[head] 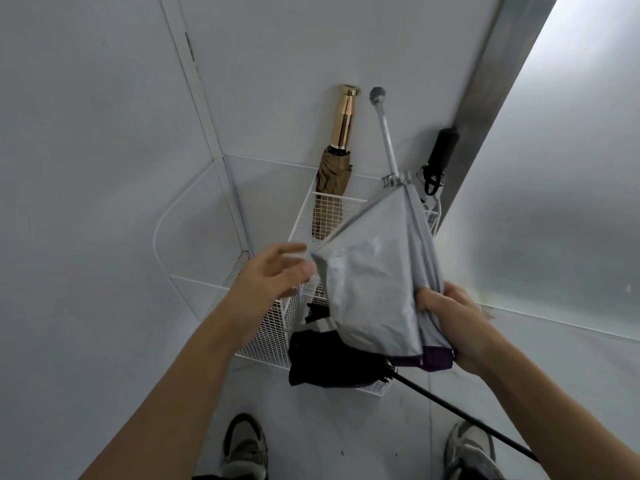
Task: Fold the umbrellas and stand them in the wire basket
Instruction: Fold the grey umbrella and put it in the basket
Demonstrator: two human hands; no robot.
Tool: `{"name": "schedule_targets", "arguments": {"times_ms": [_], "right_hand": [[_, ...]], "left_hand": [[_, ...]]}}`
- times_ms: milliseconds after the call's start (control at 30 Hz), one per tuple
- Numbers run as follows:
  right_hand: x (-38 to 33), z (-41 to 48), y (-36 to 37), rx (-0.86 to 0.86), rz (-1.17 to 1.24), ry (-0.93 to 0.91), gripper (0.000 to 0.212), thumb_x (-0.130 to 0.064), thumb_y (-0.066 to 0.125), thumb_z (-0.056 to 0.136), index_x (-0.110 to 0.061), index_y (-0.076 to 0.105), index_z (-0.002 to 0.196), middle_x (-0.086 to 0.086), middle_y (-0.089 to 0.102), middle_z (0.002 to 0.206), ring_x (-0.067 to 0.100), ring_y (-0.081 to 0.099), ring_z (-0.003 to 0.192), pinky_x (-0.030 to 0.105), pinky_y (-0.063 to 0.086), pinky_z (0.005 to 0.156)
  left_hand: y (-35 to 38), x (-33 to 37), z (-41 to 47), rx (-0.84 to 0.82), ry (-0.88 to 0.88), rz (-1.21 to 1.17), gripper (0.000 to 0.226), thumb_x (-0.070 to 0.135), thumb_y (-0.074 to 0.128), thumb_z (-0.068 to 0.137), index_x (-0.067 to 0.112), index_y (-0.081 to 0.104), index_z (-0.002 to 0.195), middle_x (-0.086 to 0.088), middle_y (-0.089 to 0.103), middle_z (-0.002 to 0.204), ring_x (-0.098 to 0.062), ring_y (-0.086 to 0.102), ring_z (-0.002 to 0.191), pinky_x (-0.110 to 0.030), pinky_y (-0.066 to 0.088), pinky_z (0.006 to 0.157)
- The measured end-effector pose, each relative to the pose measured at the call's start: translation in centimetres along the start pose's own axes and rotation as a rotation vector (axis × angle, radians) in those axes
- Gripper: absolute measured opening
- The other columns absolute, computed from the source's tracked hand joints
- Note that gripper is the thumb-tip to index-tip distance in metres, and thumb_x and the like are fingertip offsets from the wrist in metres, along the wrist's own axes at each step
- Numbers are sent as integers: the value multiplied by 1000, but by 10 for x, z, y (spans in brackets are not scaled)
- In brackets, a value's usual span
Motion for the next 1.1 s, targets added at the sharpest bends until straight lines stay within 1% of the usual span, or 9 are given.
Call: {"name": "schedule_targets", "arguments": {"times_ms": [133,333,433,567,667,767,867,1033,1100], "right_hand": [[3,-4,10,-82,-42,-25,17,-5,64,70,-9,61,86,7,68,79,16,67,68,31,53,61],[12,3,6,-123,-146,27,77,-28,75,44,-3,58,114,19,67,105,30,70,84,33,55,62],[15,3,9,-126,-157,6,76,-32,73,43,-4,60,113,21,68,107,36,70,92,36,57,66],[5,1,12,-86,-272,-129,37,-21,67,57,-2,68,88,21,69,81,31,67,72,40,52,63],[8,4,11,34,-435,-221,16,-17,69,67,-7,64,78,5,60,63,17,55,58,33,43,55],[14,-1,23,46,-594,-306,25,-36,64,61,-17,62,78,-4,60,60,16,53,53,34,43,52],[20,-9,39,-16,-720,-394,44,-52,56,55,-22,61,86,-6,62,67,15,56,59,32,46,56],[30,-14,52,-82,-849,-459,30,-44,60,64,-22,56,85,-3,63,75,20,59,67,36,48,60],[28,-15,52,-78,-882,-471,25,-45,59,63,-27,48,76,-5,59,73,21,55,66,33,44,58]], "left_hand": [[12,7,1,71,59,-93,31,25,73,72,15,69,101,1,74,83,-15,71,82,-27,56,74],[10,-9,7,304,-173,-443,13,10,60,94,8,60,81,-5,65,78,-17,60,74,-30,51,67],[11,-13,6,438,-170,-170,9,11,69,89,10,60,88,-6,66,86,-16,61,74,-27,49,63],[-11,8,-4,710,43,143,13,14,75,84,11,63,86,-3,63,76,-13,58,65,-22,46,57],[5,7,-10,438,-101,74,30,36,72,85,7,70,83,-8,72,72,-19,67,63,-28,51,58],[35,-3,-12,50,-326,-41,65,63,74,68,8,71,102,-5,77,90,-21,73,82,-37,56,75],[48,2,-9,-35,-283,-285,48,42,74,67,10,69,102,-3,75,90,-19,71,81,-33,53,71],[53,-1,-8,-3,-226,-563,44,-7,75,61,-5,67,105,-25,67,100,-36,68,89,-46,59,81],[54,-2,-8,25,-186,-603,45,-7,61,62,-7,65,107,-27,66,104,-40,66,95,-51,55,87]]}}
Point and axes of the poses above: each hand's wrist, its own z-axis towards the middle knuckle, its own y-axis out of the palm, x = y × z, the point moved 4 cm from there along z, towards the middle knuckle
